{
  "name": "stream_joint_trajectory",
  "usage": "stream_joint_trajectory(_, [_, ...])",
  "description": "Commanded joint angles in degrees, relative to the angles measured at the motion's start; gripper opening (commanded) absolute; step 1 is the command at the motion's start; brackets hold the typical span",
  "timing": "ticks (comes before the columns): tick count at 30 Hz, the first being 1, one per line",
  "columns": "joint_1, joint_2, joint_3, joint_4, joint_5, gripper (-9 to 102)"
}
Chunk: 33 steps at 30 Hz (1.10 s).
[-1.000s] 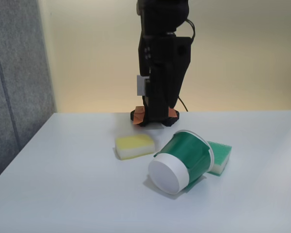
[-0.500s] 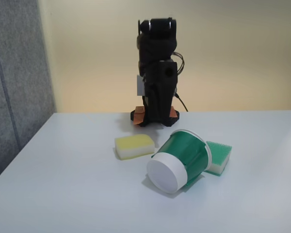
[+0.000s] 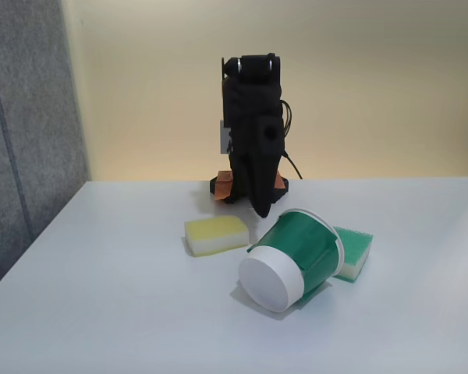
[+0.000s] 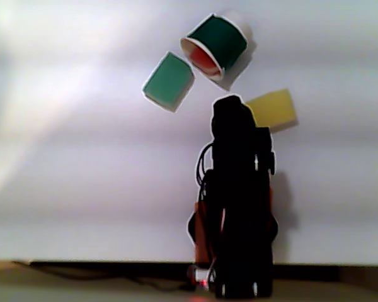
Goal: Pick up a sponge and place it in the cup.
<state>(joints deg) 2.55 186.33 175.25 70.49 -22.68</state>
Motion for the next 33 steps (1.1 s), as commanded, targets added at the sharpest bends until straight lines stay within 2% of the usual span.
stream_joint_trajectory(1, [0.7, 0.62, 1.93, 1.14, 2.72, 0])
stream_joint_trajectory(6, [0.0, 0.62, 1.93, 7.29, 8.53, 0])
stream_joint_trajectory(9, [-3.43, 0.53, 1.93, 9.84, 20.57, 0])
stream_joint_trajectory(11, [-3.16, 0.62, 1.93, 9.67, 22.59, 0])
stream_joint_trajectory(33, [-1.05, 0.7, 1.93, 9.67, 22.24, 0])
